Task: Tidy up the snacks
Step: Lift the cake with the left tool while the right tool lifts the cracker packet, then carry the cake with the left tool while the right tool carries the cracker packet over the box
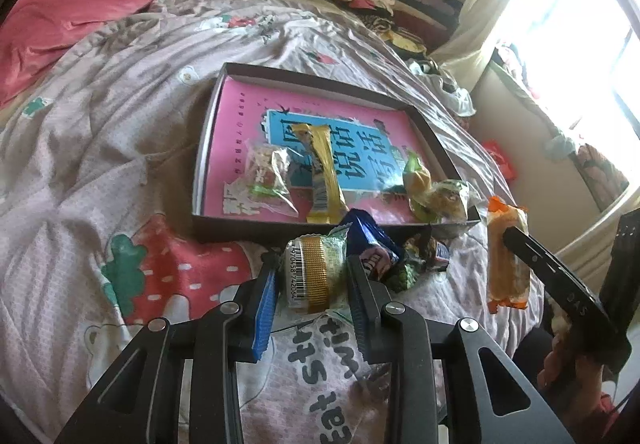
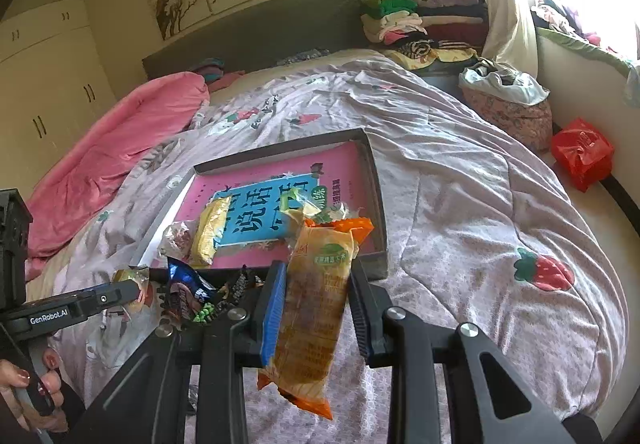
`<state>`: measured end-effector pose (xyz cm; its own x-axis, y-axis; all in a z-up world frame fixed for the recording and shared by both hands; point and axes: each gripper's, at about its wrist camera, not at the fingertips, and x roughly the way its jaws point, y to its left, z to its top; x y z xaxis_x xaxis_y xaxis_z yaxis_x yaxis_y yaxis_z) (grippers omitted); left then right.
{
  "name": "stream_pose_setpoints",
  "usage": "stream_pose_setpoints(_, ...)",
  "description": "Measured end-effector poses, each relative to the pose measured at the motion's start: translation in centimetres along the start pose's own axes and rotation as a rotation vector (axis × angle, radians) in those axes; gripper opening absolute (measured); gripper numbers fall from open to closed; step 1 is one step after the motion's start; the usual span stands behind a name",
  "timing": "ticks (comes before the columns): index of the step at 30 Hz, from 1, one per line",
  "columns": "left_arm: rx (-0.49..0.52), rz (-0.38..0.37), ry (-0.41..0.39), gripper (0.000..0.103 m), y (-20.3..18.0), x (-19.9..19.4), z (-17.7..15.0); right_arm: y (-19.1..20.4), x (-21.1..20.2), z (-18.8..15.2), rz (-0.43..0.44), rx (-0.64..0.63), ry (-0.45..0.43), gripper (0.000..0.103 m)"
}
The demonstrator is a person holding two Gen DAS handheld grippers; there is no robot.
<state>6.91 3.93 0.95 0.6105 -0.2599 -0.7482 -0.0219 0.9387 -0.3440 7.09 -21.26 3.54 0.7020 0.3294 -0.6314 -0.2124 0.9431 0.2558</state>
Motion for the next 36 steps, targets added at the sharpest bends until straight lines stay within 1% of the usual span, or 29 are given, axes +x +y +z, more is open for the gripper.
stream_pose_setpoints(11, -0.033, 0.009, -0.065, 0.034, 1.4, -0.7, 0.7, 1.3, 0.3, 0.8, 0.023, -0.012, -0.010, 0.031)
stream_pose_setpoints(23, -0.057, 0.023, -0.097, 0.034, 2.7, -0.8, 1.4, 2.2, 1.1, 1.5, 0.035, -0.020, -0.013, 0.031)
stream_pose_setpoints(29, -0.051, 0.048, -0.123, 0.034, 3.2, -0.6, 2.2, 2.7, 1.8, 2.1, 0.041, -0.024, -0.015, 0.031)
stream_pose_setpoints(36, -0.039, 0.088, -0.135, 0.034, 3.8, 0.4, 3.0, 3.2, 2.8, 2.7, 0.049, -0.026, -0.013, 0.031)
